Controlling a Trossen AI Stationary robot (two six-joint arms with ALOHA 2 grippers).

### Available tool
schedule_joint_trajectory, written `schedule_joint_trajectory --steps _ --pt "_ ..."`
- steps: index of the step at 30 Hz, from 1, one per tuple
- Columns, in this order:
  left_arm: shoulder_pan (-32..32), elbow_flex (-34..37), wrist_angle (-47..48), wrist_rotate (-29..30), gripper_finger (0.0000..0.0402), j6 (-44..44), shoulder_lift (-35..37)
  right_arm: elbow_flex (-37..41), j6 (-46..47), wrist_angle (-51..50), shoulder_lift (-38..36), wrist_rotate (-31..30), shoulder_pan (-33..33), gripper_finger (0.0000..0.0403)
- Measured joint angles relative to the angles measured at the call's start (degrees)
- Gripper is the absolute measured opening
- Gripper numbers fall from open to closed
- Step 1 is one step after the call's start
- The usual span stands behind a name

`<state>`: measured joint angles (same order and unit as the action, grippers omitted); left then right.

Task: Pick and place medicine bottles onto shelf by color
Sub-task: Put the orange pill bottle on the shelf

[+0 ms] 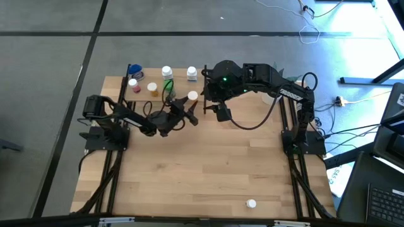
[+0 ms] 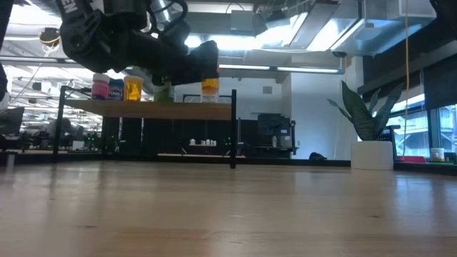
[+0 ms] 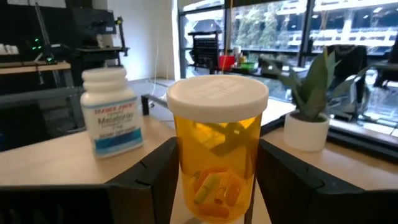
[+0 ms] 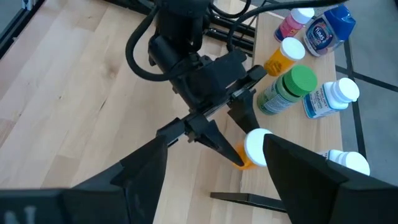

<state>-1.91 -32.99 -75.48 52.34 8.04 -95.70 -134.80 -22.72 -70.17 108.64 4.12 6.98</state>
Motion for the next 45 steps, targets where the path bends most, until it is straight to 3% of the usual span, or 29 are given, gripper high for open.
schedule_joint_trajectory --steps 5,16,45 --pt "-0.26 0.02 0.76 3.74 0.0181 -0.5 -0.02 0.0 0.0 0.0 0.0 -0.02 0.0 0.0267" --pt "-0.56 0.04 3.21 5.69 0.0181 -2.38 -0.02 0.0 0.0 -0.02 0.0 0.0 0.0 0.0267" --pt "-3.8 0.09 6.88 4.12 0.0181 -7.89 0.0 0.0 0.0 0.0 0.02 0.0 0.0 0.0267"
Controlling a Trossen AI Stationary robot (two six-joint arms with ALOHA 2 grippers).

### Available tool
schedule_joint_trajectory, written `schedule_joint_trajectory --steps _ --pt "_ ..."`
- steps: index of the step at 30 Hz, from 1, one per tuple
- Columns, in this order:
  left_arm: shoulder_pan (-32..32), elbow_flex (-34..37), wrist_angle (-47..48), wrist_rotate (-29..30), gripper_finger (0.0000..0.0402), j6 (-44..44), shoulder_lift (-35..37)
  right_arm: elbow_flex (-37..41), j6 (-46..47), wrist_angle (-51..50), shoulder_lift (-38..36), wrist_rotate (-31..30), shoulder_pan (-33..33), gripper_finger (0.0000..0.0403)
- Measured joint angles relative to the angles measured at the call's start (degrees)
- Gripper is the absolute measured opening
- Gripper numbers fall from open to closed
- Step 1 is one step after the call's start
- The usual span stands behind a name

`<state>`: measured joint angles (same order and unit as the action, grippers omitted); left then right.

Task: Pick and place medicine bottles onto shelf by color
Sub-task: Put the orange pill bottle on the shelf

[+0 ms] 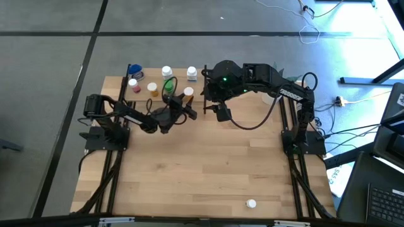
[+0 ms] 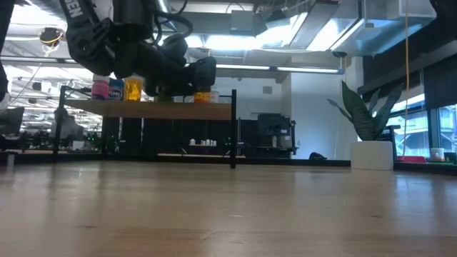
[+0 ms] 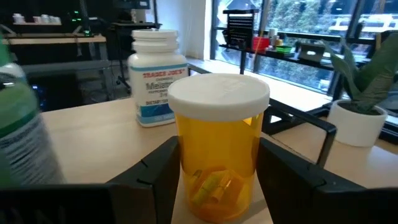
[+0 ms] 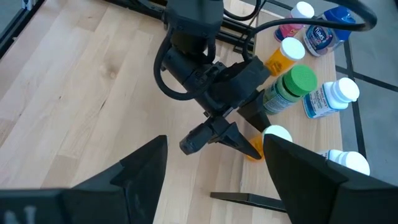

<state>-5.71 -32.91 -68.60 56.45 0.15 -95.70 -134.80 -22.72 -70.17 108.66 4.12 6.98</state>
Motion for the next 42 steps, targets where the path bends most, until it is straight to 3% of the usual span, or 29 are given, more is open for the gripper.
schedule_joint_trajectory --steps 5,19,42 --pt "-1.05 0.0 0.0 -2.96 0.0181 -1.23 0.0 0.0 0.01 0.0 0.0 0.01 0.0 0.0267" --pt "-1.46 0.0 -0.12 -3.24 0.0182 -5.62 0.02 0.01 0.0 0.0 0.0 0.01 0.0 0.0267" --pt "-1.89 0.0 0.11 -6.82 0.0183 -2.98 0.02 0.0 0.02 0.0 0.0 0.02 0.0 0.0267"
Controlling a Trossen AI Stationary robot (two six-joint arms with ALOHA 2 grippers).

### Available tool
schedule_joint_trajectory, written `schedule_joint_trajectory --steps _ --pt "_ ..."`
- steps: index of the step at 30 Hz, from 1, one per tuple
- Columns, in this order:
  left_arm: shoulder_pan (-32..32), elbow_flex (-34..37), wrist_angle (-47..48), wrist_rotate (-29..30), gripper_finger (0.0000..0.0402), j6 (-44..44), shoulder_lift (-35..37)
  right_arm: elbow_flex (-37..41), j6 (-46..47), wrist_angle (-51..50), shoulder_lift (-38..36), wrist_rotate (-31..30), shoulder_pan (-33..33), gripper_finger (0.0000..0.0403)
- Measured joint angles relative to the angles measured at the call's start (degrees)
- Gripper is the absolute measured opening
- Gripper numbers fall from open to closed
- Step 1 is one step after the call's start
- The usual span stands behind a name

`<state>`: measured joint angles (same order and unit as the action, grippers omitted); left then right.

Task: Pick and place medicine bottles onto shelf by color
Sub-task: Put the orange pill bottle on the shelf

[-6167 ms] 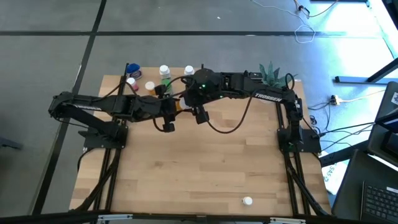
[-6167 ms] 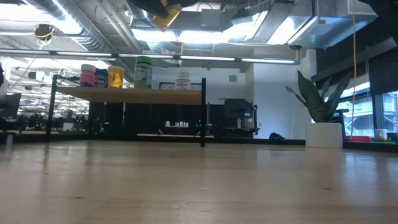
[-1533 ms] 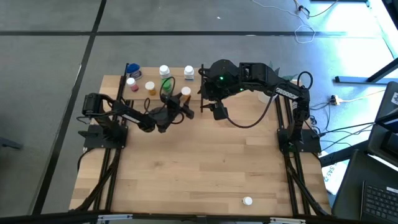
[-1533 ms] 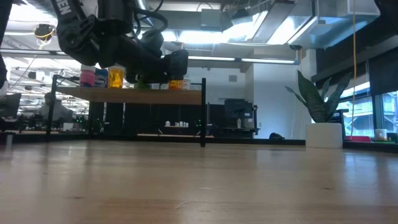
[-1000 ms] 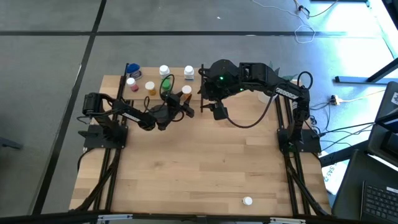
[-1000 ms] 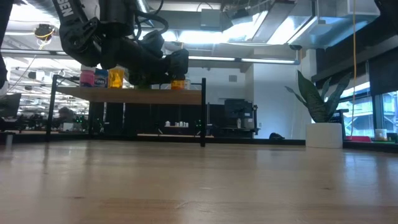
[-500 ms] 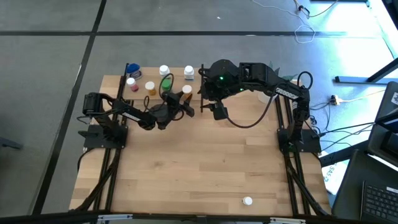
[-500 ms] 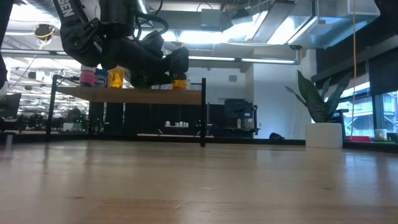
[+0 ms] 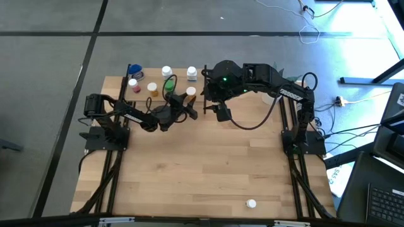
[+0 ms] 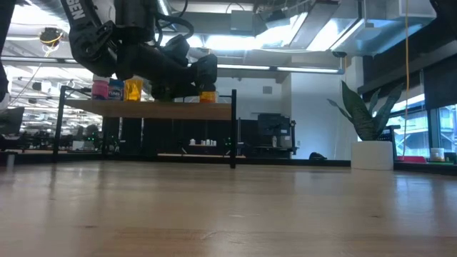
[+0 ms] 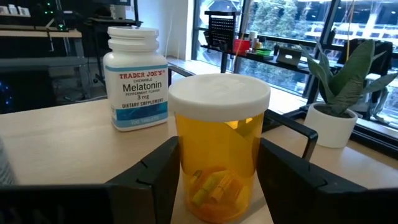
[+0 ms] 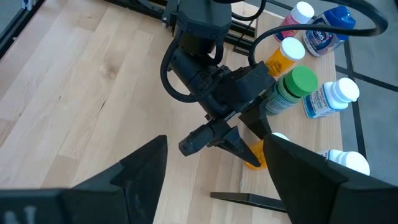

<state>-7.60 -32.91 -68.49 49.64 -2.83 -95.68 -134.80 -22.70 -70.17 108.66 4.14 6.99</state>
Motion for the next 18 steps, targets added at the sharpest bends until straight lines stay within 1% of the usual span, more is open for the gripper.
schedule_joint_trajectory --steps 7,18 --pt "0.0 0.0 -0.02 0.82 0.0185 0.0 0.0 0.0 -0.02 0.0 0.0 0.0 0.0 0.0267" --pt "0.0 0.04 -0.02 0.47 0.0215 0.44 0.0 0.02 -0.02 0.0 0.0 0.0 0.0 0.0267"
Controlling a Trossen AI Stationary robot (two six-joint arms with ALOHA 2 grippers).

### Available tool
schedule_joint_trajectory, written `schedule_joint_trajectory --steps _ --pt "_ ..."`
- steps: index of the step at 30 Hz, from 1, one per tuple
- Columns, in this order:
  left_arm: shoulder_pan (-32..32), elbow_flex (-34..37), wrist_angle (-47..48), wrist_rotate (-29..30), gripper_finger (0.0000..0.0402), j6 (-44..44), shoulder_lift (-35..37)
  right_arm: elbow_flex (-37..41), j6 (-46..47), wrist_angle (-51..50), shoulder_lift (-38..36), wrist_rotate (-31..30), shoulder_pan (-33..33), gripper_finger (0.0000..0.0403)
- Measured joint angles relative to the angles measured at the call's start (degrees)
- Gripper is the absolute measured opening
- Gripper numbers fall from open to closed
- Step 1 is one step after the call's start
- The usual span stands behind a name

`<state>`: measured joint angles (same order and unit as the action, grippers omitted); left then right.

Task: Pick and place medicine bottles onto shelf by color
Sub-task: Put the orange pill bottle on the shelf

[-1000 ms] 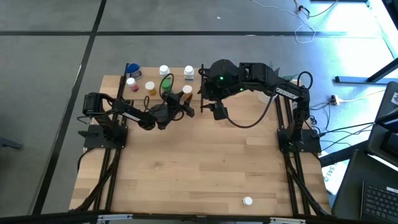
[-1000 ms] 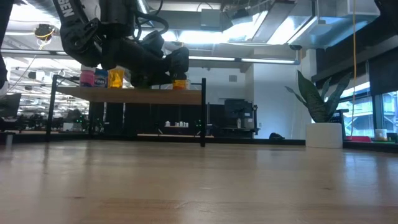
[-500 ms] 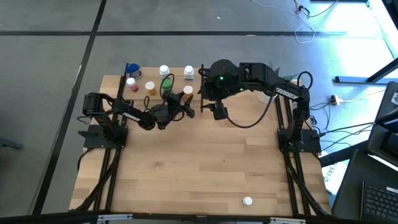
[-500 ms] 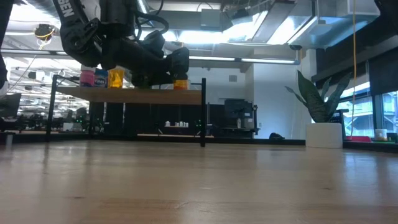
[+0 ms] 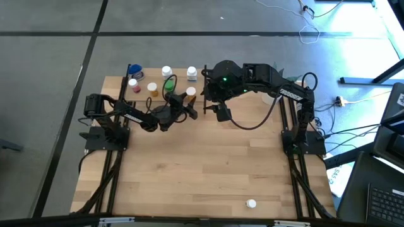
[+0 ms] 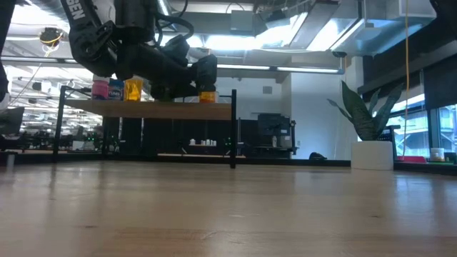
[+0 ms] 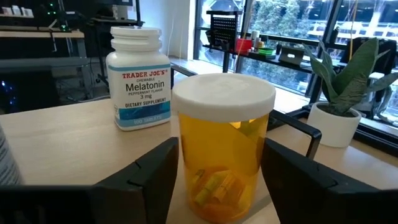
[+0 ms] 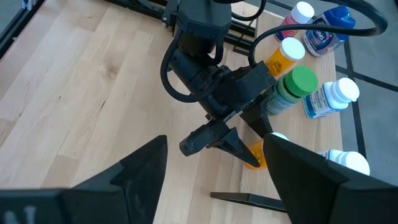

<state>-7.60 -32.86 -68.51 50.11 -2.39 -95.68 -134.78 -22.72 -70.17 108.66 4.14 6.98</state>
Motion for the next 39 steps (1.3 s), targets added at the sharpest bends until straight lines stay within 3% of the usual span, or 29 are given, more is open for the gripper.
schedule_joint_trajectory --steps 12,32,39 --pt "0.27 0.0 -0.59 0.35 0.0258 1.4 0.0 0.0 0.02 0.0 0.0 0.0 0.0 0.0267" --pt "2.47 0.0 -3.53 2.76 0.0259 4.67 0.0 -0.01 0.01 0.02 0.0 -0.01 0.02 0.0267" --pt "3.77 0.0 -7.4 3.39 0.0259 9.84 0.0 0.0 0.01 0.02 0.0 0.0 0.01 0.0267"
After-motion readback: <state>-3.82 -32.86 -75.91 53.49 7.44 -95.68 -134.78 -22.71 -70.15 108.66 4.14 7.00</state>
